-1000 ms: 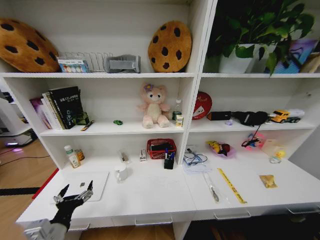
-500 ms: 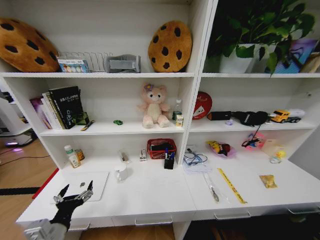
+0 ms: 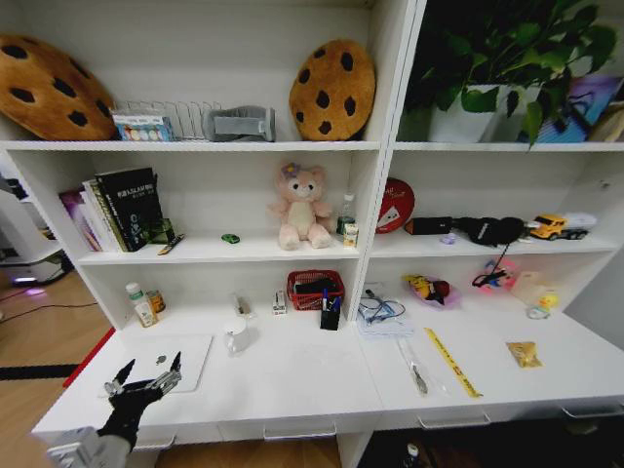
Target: Organize the objects on the table.
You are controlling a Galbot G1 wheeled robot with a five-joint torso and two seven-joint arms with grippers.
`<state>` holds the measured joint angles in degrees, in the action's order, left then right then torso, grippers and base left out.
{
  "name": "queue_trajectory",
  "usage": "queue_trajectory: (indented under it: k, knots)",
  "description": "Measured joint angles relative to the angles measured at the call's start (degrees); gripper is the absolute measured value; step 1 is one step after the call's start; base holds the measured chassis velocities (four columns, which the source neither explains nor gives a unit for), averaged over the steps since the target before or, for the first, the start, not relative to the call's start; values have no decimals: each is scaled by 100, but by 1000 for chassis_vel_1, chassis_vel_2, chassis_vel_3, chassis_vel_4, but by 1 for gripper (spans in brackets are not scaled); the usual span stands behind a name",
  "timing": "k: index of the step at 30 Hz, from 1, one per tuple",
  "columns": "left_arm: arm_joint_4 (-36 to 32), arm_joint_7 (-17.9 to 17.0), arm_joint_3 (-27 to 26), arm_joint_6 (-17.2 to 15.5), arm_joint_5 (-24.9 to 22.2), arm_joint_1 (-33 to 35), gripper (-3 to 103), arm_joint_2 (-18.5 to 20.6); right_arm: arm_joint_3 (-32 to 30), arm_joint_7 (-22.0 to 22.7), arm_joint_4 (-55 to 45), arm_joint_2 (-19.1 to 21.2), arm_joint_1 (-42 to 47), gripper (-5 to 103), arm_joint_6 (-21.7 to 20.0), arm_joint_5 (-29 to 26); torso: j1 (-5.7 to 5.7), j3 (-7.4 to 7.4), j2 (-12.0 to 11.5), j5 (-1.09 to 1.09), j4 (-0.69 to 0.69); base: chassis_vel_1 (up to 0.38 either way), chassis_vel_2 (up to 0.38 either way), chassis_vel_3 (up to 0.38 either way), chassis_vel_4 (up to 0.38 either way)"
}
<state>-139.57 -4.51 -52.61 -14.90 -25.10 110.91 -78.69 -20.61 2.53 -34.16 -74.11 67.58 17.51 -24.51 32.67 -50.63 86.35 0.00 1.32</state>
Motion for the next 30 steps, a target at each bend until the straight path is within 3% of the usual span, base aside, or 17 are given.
queue_trajectory:
  k: [4,6,7,8,9,13,15,16,18,20,21,23,26,28,30]
  knots:
    - [0,0,0,0,0,0,100,0,-3,28,163,-25,-14,27,35,134,0,0,0,-1,2,0,0,0,0]
    - [0,0,0,0,0,0,100,0,-5,3,360,-19,-34,37,150,104,0,0,0,0,2,0,0,0,0]
    - [0,0,0,0,0,0,100,0,-5,3,360,-19,-34,37,150,104,0,0,0,0,2,0,0,0,0]
    - [0,0,0,0,0,0,100,0,-3,-132,421,17,-22,47,220,-88,0,0,1,0,1,0,0,0,0]
    - [0,0,0,0,0,0,100,0,-3,-132,421,17,-22,47,220,-88,0,0,1,0,1,0,0,0,0]
    - [0,0,0,0,0,0,100,0,17,-244,404,76,121,64,384,-228,0,1,1,1,1,0,0,0,0]
    - [0,0,0,0,0,0,100,0,17,-244,403,76,127,64,389,-227,0,1,1,0,1,0,0,0,0]
    - [0,0,0,0,0,0,100,0,17,-244,362,91,219,75,432,-201,0,1,1,0,0,0,0,0,0]
    - [0,0,0,0,0,0,100,0,17,-232,267,99,355,80,474,-163,-1,1,1,0,0,0,0,0,0]
    - [0,0,0,0,0,0,100,0,-22,-80,-335,141,940,91,584,-15,-1,1,1,1,2,0,0,0,0]
    - [0,0,0,0,0,0,100,0,-22,-80,-335,141,940,91,584,-15,-1,1,1,1,2,0,0,0,0]
    - [0,-1,0,0,0,0,100,0,-120,14,-1720,335,1840,99,466,-112,-1,1,1,1,0,0,0,0,0]
    - [0,1,0,0,0,0,100,0,-217,-6,-2446,446,2339,99,389,-193,-1,1,1,1,-1,0,0,0,0]
    - [0,1,0,0,0,0,100,0,-751,-410,-4039,485,3551,100,270,-208,-1,2,1,-1,3,0,0,0,0]
    - [0,-1,0,0,0,0,100,0,-870,-488,-4316,468,3774,100,269,-184,-2,1,2,-2,4,0,0,0,0]
